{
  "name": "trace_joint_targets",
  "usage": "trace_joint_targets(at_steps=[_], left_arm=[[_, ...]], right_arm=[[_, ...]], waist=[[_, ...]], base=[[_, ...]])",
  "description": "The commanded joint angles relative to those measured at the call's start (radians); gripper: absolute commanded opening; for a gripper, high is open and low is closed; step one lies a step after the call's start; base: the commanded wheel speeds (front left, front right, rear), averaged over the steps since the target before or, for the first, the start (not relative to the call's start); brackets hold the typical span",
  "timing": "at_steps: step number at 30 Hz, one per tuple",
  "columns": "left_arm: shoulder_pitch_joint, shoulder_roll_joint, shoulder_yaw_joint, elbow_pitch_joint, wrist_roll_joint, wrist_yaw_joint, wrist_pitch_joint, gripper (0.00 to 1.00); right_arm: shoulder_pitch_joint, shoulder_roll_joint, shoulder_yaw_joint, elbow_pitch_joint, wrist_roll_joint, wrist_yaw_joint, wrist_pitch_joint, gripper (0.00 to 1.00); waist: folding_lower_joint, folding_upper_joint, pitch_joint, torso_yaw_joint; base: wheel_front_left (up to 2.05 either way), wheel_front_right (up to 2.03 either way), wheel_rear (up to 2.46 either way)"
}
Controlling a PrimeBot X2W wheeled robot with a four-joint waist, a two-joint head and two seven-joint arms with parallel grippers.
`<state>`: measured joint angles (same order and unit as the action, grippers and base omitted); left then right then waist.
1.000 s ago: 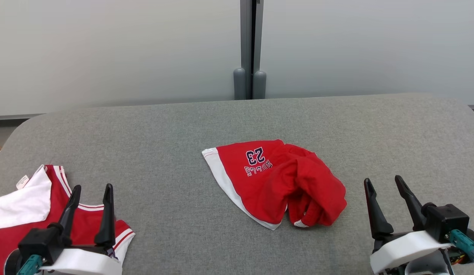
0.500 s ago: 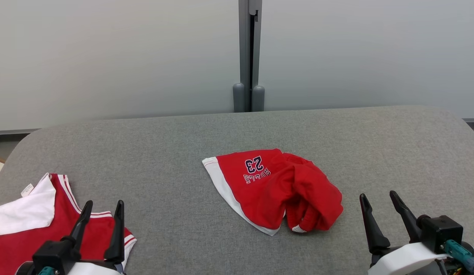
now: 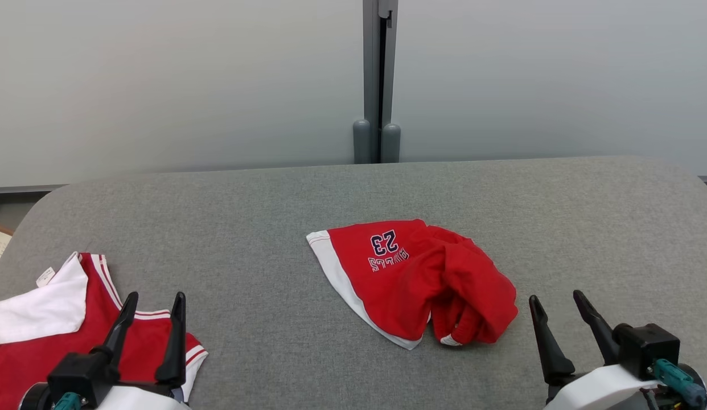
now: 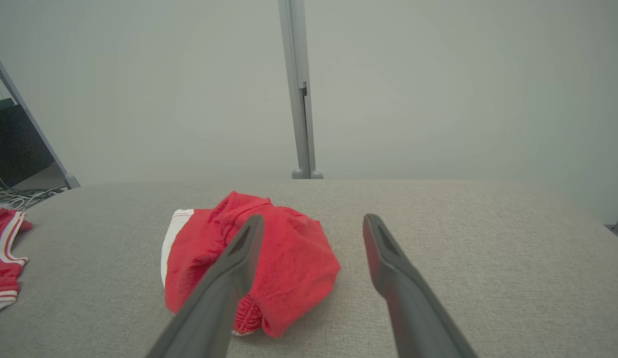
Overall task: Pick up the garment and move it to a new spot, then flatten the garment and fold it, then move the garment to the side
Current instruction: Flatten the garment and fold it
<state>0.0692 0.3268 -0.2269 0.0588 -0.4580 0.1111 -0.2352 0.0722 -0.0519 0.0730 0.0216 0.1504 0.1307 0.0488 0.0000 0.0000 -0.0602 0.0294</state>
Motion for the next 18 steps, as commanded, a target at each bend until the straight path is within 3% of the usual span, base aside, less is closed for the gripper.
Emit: trace_joint_targets(at_steps=[1, 14, 15, 16, 18], left_arm=[[-0.021, 0.005, -0.001, -0.009, 0.009, 0.006, 0.005, 1.0], [-0.13, -0.005, -0.047, -0.038, 0.025, -0.03, 0.014, 1.0], [-0.138, -0.007, -0.051, -0.035, 0.027, -0.033, 0.011, 1.0], [-0.147, -0.008, -0.052, -0.033, 0.026, -0.035, 0.009, 1.0], [-0.163, -0.011, -0.056, -0.027, 0.028, -0.041, 0.005, 1.0]], right_arm=[[0.004, -0.005, 0.007, 0.016, -0.003, 0.0, 0.012, 1.0], [-0.096, -0.005, 0.068, 0.22, -0.037, 0.0, 0.005, 1.0], [-0.111, -0.005, 0.062, 0.229, -0.048, 0.0, -0.002, 0.24], [-0.127, -0.005, 0.056, 0.236, -0.052, 0.0, -0.007, 0.0], [-0.151, -0.008, 0.041, 0.228, -0.06, 0.0, -0.022, 0.0]], waist=[[0.0, 0.0, 0.006, 0.006], [0.0, 0.0, 0.133, 0.077], [0.0, 0.0, 0.142, 0.081], [0.0, 0.0, 0.15, 0.083], [0.0, 0.0, 0.163, 0.089]], base=[[0.0, 0.0, 0.0], [0.0, 0.0, 0.0], [0.0, 0.0, 0.0], [0.0, 0.0, 0.0], [0.0, 0.0, 0.0]])
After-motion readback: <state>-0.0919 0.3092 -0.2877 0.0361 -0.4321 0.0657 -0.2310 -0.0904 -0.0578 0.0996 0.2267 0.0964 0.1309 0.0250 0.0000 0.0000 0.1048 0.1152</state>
